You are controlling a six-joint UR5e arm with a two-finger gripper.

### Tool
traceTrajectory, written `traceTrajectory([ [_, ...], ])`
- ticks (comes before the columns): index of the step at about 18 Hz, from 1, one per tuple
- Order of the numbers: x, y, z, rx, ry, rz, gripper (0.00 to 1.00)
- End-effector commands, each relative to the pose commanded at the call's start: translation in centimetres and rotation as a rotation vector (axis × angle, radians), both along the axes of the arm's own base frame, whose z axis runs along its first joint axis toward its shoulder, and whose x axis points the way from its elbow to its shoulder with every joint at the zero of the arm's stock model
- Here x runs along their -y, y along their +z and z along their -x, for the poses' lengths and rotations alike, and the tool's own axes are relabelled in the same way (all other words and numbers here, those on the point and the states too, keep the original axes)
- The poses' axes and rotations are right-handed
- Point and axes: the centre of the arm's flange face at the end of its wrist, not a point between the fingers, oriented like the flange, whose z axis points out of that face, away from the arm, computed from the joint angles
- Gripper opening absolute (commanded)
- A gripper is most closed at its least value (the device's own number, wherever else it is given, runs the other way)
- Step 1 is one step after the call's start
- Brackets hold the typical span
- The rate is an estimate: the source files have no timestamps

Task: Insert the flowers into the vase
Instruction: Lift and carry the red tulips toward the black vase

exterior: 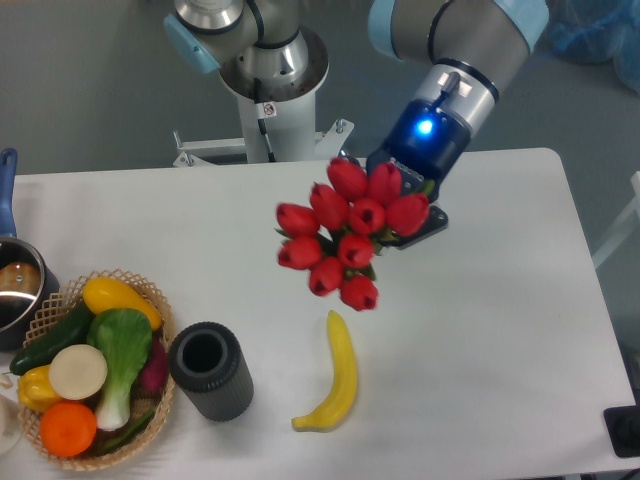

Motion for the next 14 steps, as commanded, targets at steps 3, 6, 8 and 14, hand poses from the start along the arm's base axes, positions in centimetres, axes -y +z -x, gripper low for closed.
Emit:
traceTrajectory([
  [3, -1.4, 0.2, -1.2, 0.007, -0.041, -0.021, 0.00],
  [6, -2.9, 1.2, -0.3, 0.005, -0.079, -0.076, 0.00],
  [8, -6.3, 0.9, -0.2, 0.015, -0.127, -0.080, 0.00],
  [14, -10.5, -2.1, -1.1, 0.074, -0.217, -0.118, 0.00],
])
